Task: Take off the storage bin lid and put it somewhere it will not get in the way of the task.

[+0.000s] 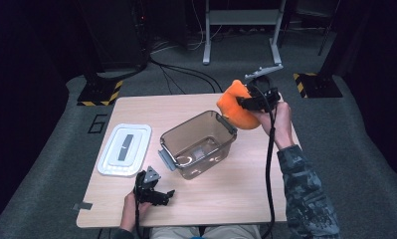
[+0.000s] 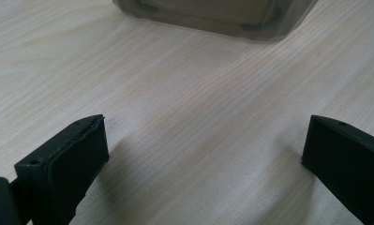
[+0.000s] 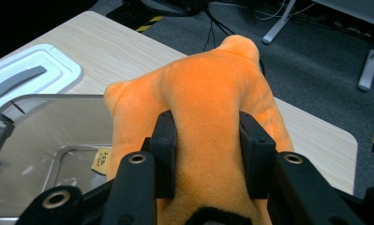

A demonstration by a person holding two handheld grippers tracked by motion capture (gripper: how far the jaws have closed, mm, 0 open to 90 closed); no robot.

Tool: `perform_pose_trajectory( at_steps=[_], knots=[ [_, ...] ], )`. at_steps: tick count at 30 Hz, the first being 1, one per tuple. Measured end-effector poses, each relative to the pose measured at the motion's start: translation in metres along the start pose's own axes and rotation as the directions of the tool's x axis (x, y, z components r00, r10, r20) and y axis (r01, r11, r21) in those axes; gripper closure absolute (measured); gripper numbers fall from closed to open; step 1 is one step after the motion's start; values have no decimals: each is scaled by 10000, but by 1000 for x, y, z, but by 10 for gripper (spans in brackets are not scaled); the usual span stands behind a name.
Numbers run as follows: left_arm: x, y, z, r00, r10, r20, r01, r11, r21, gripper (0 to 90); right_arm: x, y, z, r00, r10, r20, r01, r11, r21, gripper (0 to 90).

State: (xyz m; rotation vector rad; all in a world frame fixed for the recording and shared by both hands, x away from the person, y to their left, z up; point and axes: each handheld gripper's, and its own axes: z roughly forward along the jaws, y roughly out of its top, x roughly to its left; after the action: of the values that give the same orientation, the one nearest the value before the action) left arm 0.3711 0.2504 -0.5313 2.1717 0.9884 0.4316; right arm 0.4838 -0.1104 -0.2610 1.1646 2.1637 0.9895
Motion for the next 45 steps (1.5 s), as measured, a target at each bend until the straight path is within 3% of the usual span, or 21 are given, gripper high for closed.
perform_pose_trajectory(
  at_steps=[15,27,36,45],
  knots=[
    [0,0,0,10000,-39,31,39,10000,11,2,29,12,29,9972,303,-677,-286,9992,265,635],
    [0,0,0,10000,-7,30,7,10000,34,2,50,8,57,9901,539,-1295,-465,9972,591,634],
    [0,0,0,10000,-46,28,45,10000,13,2,53,-5,76,9839,682,-1650,-557,9953,788,632],
    [0,0,0,10000,-42,26,42,10000,13,2,47,-20,87,9795,813,-1842,-663,9941,862,628]
  ],
)
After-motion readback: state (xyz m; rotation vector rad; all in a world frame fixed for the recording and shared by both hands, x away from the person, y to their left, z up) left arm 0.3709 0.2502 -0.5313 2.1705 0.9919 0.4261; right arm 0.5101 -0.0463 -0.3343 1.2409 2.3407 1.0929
